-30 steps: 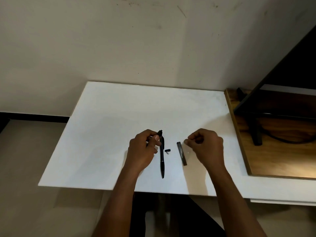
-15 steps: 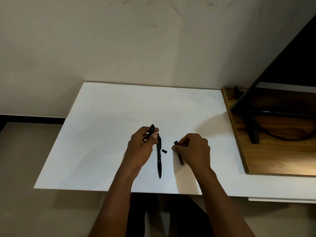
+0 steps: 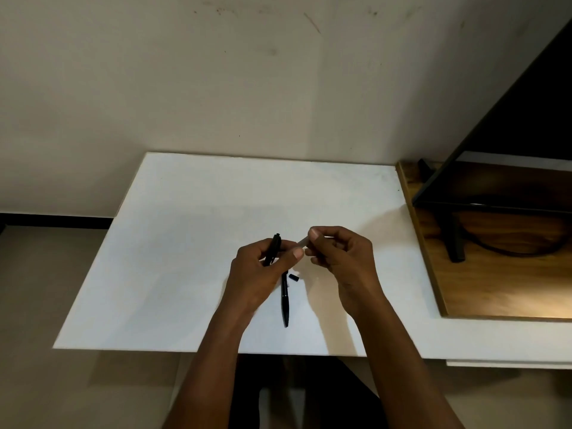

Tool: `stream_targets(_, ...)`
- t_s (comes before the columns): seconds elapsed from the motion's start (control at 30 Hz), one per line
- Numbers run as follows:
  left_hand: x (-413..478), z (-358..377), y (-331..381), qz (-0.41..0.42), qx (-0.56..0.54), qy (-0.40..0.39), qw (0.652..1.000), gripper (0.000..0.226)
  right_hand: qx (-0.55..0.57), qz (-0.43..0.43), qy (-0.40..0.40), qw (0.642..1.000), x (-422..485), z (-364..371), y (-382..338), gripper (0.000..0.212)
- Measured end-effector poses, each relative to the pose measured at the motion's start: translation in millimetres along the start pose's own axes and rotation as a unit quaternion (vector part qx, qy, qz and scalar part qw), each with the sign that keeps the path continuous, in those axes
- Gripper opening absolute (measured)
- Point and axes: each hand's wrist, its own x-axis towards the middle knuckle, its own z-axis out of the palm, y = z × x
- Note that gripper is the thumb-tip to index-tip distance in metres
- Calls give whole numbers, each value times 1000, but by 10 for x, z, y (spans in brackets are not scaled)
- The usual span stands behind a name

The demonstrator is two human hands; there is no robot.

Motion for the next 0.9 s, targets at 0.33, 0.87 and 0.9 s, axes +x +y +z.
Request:
stream_targets(0.33,1,10,19,19,24,21,999,6,42,23,-54,997,-46,45,-26,21)
stream_targets(0.87,22,-43,-14,-27,-60,34,997,6,-332,-79,110,933,97,-248,69,9)
stream_targets(0.9,24,-50,-16,-26,-61,34,997,7,-363,-81,105,922,99,-257,82,11)
